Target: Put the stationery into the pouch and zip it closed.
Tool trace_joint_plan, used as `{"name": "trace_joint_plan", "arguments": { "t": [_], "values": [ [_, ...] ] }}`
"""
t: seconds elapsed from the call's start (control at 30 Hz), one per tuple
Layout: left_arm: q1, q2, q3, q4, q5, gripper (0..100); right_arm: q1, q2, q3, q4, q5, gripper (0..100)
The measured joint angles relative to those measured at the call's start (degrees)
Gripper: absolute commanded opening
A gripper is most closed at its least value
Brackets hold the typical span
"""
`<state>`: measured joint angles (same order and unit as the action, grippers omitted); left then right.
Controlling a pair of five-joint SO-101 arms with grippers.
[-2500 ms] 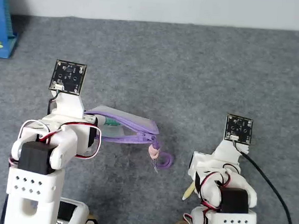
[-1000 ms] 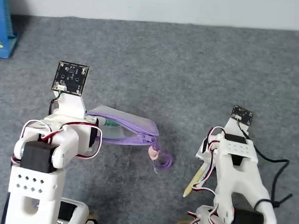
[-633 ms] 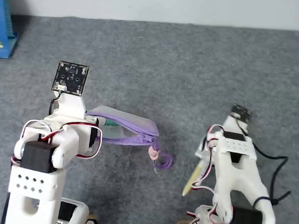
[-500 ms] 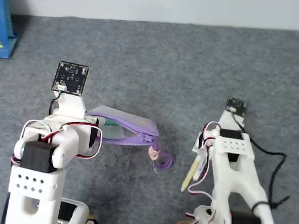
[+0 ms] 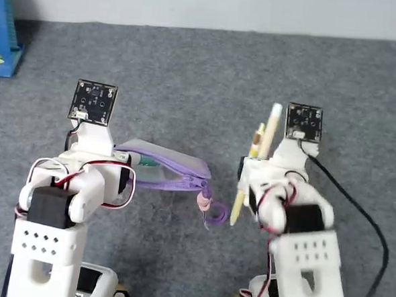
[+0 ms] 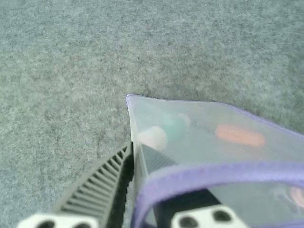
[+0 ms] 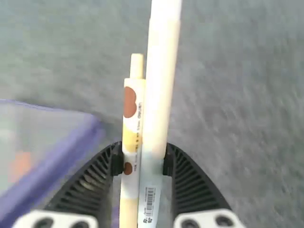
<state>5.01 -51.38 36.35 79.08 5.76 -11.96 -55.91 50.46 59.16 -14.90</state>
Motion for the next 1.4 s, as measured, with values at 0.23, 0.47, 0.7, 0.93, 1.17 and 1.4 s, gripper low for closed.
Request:
{"name": "trace_joint_plan", "arguments": {
  "t": [0.23,0.47,0.7,0.93,1.17,1.4],
  "values": [
    [0.0,0.0,0.0,-0.1,0.0,1,-8.2,-16.5,-0.4,0.0,3.2,0.8],
    [0.0,0.1,0.0,-0.1,0.0,1,-15.9,-25.0,-11.5,0.0,3.5,0.8],
    [0.0,0.1,0.0,-0.1,0.0,1,-23.2,-25.6,-15.5,-6.8,3.5,0.8],
    [0.0,0.1,0.0,-0.1,0.0,1,-27.3,-25.1,-4.2,-23.3,3.5,0.8],
    [0.0,0.3,-0.2,-0.2,1.1,1,-30.0,-25.0,4.4,-35.3,3.5,0.8],
    [0.0,0.4,-0.2,-0.2,2.1,1,-30.9,-25.0,11.9,-42.7,3.5,0.8]
  ]
}}
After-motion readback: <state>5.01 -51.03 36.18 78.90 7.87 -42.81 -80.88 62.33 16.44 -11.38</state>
